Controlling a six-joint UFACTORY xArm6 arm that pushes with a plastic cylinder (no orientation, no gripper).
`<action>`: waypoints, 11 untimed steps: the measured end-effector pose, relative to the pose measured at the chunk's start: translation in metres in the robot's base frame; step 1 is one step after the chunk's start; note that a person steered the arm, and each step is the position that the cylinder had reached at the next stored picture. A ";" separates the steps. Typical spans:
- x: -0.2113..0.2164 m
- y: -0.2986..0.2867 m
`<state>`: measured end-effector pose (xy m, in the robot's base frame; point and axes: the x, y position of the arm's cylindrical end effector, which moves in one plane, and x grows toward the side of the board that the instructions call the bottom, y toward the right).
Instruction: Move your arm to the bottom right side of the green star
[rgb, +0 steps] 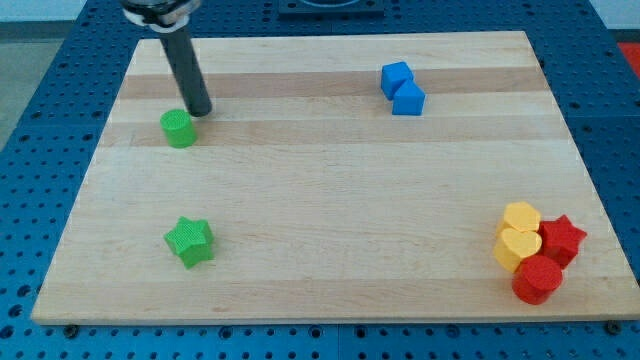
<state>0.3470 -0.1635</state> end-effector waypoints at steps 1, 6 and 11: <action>0.032 0.071; 0.139 0.084; 0.261 0.034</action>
